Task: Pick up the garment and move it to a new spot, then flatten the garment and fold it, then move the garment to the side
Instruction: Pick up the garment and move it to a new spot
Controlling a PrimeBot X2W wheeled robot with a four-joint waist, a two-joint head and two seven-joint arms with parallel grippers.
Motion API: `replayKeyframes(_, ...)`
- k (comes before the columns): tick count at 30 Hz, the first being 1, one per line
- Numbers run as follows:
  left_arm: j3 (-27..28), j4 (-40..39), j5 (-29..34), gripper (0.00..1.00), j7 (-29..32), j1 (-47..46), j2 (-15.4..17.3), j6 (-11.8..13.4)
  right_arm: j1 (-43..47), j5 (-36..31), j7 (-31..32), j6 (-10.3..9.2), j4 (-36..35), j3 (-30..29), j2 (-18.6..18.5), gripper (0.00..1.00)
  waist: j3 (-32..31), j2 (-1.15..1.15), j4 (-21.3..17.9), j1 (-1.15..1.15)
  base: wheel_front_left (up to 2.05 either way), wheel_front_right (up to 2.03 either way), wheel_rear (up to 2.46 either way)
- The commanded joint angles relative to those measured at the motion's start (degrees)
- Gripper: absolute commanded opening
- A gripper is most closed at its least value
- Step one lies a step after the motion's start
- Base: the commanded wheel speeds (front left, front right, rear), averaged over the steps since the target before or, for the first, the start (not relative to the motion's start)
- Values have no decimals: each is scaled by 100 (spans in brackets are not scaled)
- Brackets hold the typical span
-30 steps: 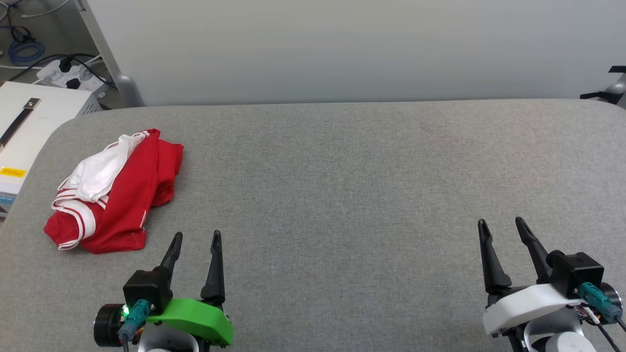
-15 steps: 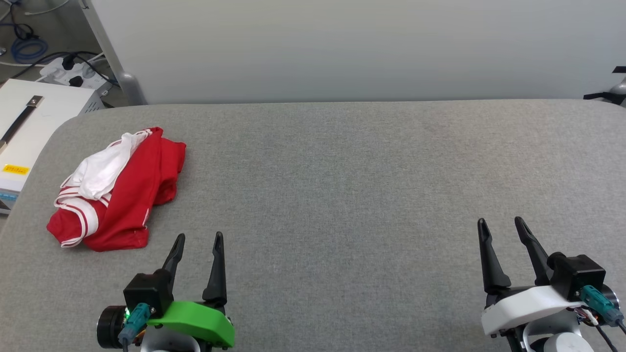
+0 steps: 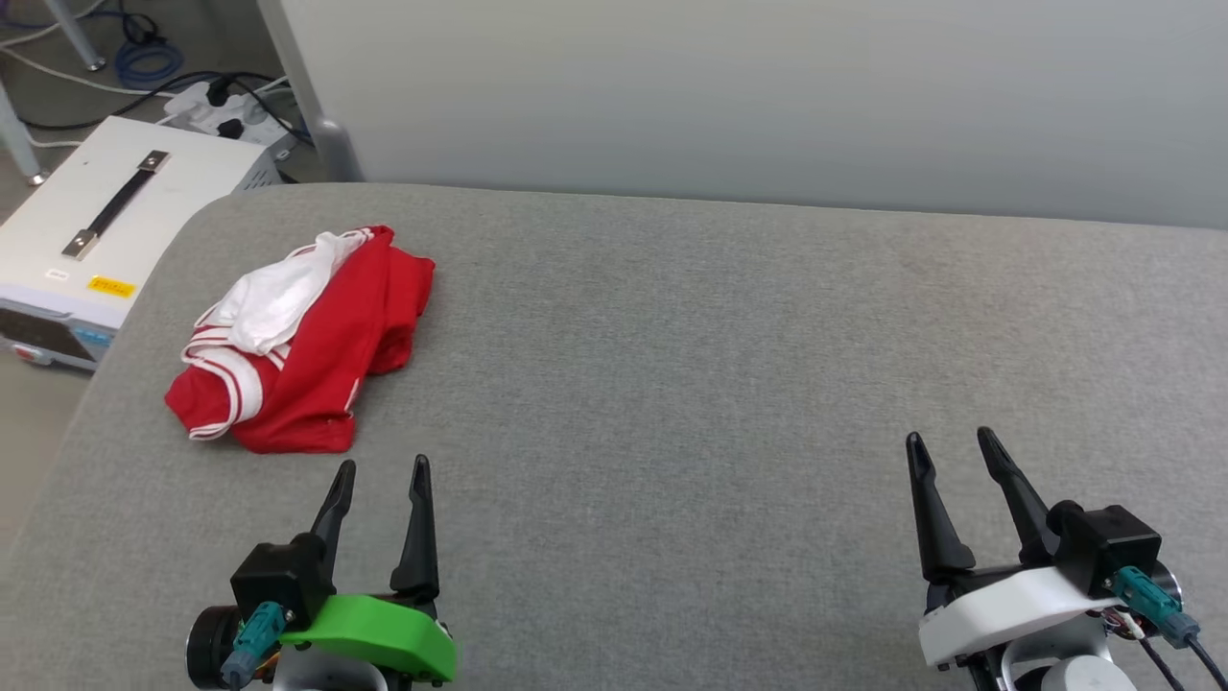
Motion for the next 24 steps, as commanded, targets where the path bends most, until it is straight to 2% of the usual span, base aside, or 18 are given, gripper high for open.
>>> replayKeyframes(1, 6, 26, -39, 100, -58, 17, -21, -18, -3, 54, -80, -4, 25, 39, 5, 100, -20, 0, 280, 0, 0, 0, 0)
replayKeyframes(12, 19, 36, -50, 100, -137, 70, -23, -75, 16, 150, -158, -4, 66, 207, 5, 100, -78, 0, 1145, 0, 0, 0, 0)
replayKeyframes(24, -92, 3, -24, 100, -137, 130, -23, -128, 69, 191, -158, -4, 38, 342, 5, 100, -106, 0, 1653, 0, 0, 0, 0)
